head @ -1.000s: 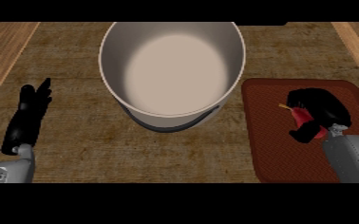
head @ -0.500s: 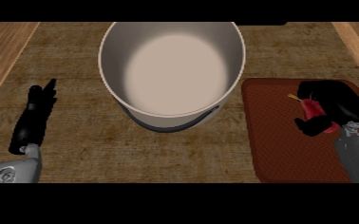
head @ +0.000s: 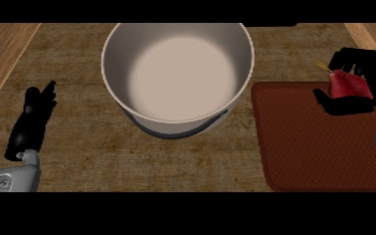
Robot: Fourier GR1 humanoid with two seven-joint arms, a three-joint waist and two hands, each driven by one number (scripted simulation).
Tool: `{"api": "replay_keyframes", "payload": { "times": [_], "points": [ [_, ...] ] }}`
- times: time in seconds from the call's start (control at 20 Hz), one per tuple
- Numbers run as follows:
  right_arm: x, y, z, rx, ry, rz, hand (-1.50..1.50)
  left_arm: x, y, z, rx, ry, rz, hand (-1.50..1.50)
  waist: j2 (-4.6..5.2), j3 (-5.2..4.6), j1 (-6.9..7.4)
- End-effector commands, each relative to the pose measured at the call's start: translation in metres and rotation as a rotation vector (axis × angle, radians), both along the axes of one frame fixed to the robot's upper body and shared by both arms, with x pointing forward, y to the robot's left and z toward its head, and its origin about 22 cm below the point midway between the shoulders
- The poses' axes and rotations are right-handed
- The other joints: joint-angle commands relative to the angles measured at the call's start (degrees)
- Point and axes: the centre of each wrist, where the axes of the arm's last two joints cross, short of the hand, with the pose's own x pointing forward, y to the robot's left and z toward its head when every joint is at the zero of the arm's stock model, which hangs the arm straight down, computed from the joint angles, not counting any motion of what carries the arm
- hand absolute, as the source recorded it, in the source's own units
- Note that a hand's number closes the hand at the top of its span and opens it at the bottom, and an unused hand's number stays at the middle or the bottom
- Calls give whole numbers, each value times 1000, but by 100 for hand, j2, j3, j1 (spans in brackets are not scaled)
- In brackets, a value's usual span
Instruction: Pick the pear from the tray and place it in the pot
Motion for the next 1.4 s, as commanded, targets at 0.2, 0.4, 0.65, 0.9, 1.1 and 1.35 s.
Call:
{"api": "replay_keyframes", "payload": {
  "times": [0.2,0.4,0.65,0.9,1.1,1.35],
  "points": [
    [-33,30,86,195,-303,176,150,-6,23,5,15,7,3,0,-3,-4,13],
    [-47,78,107,201,-305,201,150,-6,9,-11,12,-3,5,0,19,-6,57],
    [-43,113,144,178,-196,240,150,-5,-3,4,1,9,-23,0,10,-5,97],
    [-17,160,162,207,-122,225,150,-8,11,7,6,3,-21,0,22,-4,138],
    [18,190,140,204,-62,219,150,-1,9,-1,-6,-5,-30,0,45,-3,139],
    [32,238,145,178,37,246,150,-15,-4,-13,-15,0,-31,0,37,-3,149]
  ]
}}
